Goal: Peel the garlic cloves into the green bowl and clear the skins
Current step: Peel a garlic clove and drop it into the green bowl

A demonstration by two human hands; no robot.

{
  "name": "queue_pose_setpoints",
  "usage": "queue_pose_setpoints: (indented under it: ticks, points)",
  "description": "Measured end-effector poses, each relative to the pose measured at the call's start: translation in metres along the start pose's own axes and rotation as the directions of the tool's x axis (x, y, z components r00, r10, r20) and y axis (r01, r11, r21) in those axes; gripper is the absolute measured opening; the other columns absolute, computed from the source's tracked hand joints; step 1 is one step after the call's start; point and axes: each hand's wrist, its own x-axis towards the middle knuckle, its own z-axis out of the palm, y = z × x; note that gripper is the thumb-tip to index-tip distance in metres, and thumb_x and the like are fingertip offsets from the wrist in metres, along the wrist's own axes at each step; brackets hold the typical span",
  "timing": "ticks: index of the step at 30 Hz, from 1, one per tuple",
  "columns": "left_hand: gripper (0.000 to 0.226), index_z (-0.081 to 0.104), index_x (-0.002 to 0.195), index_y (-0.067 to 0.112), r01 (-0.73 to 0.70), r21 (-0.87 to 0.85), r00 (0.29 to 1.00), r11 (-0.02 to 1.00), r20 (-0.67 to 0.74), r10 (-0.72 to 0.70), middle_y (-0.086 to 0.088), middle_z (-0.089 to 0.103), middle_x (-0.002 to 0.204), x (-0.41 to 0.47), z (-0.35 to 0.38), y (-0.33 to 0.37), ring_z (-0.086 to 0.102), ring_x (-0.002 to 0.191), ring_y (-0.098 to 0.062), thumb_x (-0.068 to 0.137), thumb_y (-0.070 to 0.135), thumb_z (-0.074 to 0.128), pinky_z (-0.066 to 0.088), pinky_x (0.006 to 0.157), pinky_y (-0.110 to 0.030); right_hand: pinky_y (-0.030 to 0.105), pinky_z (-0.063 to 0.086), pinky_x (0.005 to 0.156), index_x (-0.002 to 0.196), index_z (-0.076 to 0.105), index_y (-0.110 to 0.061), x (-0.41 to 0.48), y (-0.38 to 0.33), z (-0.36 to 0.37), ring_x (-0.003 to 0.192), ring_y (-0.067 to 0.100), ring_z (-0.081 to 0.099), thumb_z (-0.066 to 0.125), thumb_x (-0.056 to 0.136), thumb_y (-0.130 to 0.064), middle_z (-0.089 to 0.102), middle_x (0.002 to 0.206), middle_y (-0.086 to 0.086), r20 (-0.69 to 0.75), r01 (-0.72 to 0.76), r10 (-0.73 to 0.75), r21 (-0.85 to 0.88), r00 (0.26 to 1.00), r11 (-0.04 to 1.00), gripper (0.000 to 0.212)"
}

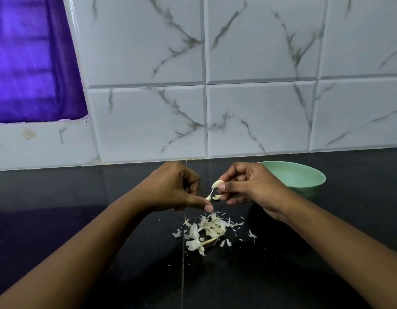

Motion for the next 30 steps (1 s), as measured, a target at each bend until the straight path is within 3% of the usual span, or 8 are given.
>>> queue_pose_setpoints:
  ticks: [5, 8, 10, 16, 20, 23, 27, 30]
  points:
    - [0.007, 0.075, 0.086, 0.015, -0.024, -0.003, 0.992, 1.0, 0.123, 0.025, 0.01, 0.071, 0.069, 0.004, 0.0, -0.007, 0.068, 0.057, -0.008, 0.08, 0.018, 0.076, 0.048, 0.059, -0.014, 0.021, 0.056, 0.054, 0.082, 0.061, -0.004, 0.0, -0.001, -0.001, 0.058, 0.013, 0.067, 0.07, 0.078, 0.002, 0.07, 0.07, 0.01, 0.007, -0.001, 0.0, 0.011, 1.0, 1.0, 0.011]
    - [0.016, 0.073, 0.096, 0.023, -0.02, 0.037, 0.987, 0.999, 0.158, 0.014, 0.015, 0.072, 0.086, 0.005, 0.0, -0.012, 0.069, 0.065, -0.004, 0.083, 0.014, 0.072, 0.044, 0.06, -0.008, 0.021, 0.056, 0.054, 0.081, 0.061, -0.004, -0.001, -0.002, -0.002, 0.06, 0.014, 0.068, 0.069, 0.078, 0.003, 0.071, 0.071, 0.009, 0.02, 0.0, 0.0, 0.024, 1.0, 1.0, 0.012]
    - [0.02, 0.068, 0.096, 0.034, 0.013, 0.008, 0.996, 1.0, 0.084, -0.014, 0.017, 0.071, 0.094, 0.005, 0.001, -0.012, 0.068, 0.069, -0.002, 0.08, 0.026, 0.075, 0.044, 0.061, -0.008, 0.022, 0.056, 0.055, 0.082, 0.061, -0.006, -0.001, -0.001, -0.002, 0.061, 0.014, 0.068, 0.07, 0.077, 0.003, 0.07, 0.07, 0.009, 0.03, 0.007, -0.007, 0.012, 1.0, 1.0, 0.013]
    - [0.022, 0.06, 0.094, 0.019, -0.028, -0.002, 1.0, 1.0, 0.003, 0.028, 0.008, 0.071, 0.086, 0.007, 0.02, -0.004, 0.069, 0.063, -0.007, 0.097, 0.037, 0.047, 0.049, 0.062, -0.027, 0.02, 0.054, 0.054, 0.078, 0.059, -0.008, 0.0, 0.002, 0.002, 0.058, 0.011, 0.066, 0.071, 0.077, 0.004, 0.068, 0.064, 0.005, 0.034, 0.088, -0.085, -0.086, 0.996, 0.992, 0.017]
    - [0.023, 0.056, 0.085, 0.019, -0.077, -0.035, 0.997, 0.996, -0.028, 0.076, 0.007, 0.067, 0.075, 0.005, 0.019, -0.002, 0.065, 0.053, -0.012, 0.1, 0.032, 0.045, 0.048, 0.059, -0.026, 0.024, 0.057, 0.059, 0.074, 0.058, -0.01, 0.0, 0.001, 0.002, 0.061, 0.011, 0.065, 0.069, 0.08, 0.004, 0.067, 0.066, 0.001, 0.043, 0.203, -0.198, -0.186, 0.979, 0.961, 0.019]
    - [0.026, 0.054, 0.077, 0.014, -0.043, -0.253, 0.999, 0.967, -0.023, 0.039, 0.007, 0.059, 0.062, 0.005, 0.021, -0.003, 0.053, 0.047, -0.015, 0.1, 0.024, 0.046, 0.044, 0.052, -0.028, 0.033, 0.059, 0.066, 0.075, 0.06, -0.013, -0.001, 0.002, 0.001, 0.069, 0.02, 0.068, 0.072, 0.08, -0.003, 0.07, 0.075, 0.009, 0.067, 0.342, -0.34, -0.339, 0.938, 0.876, 0.017]
    - [0.03, 0.054, 0.075, 0.01, 0.043, -0.603, 0.998, 0.797, 0.068, -0.003, 0.003, 0.052, 0.056, 0.006, 0.023, -0.004, 0.041, 0.043, -0.014, 0.095, 0.032, 0.049, 0.036, 0.045, -0.023, 0.037, 0.057, 0.072, 0.074, 0.059, -0.018, -0.003, 0.002, 0.002, 0.07, 0.013, 0.067, 0.073, 0.08, -0.005, 0.07, 0.075, 0.006, 0.096, 0.452, -0.457, -0.422, 0.884, 0.786, 0.019]
    - [0.03, 0.055, 0.073, 0.012, 0.103, -0.73, 0.992, 0.675, 0.125, -0.016, 0.0, 0.045, 0.055, 0.008, 0.025, -0.005, 0.035, 0.039, -0.01, 0.09, 0.036, 0.05, 0.037, 0.042, -0.022, 0.039, 0.056, 0.074, 0.075, 0.058, -0.023, -0.004, 0.001, 0.002, 0.076, 0.016, 0.068, 0.073, 0.08, -0.005, 0.07, 0.079, 0.007, 0.093, 0.497, -0.508, -0.417, 0.856, 0.761, 0.024]
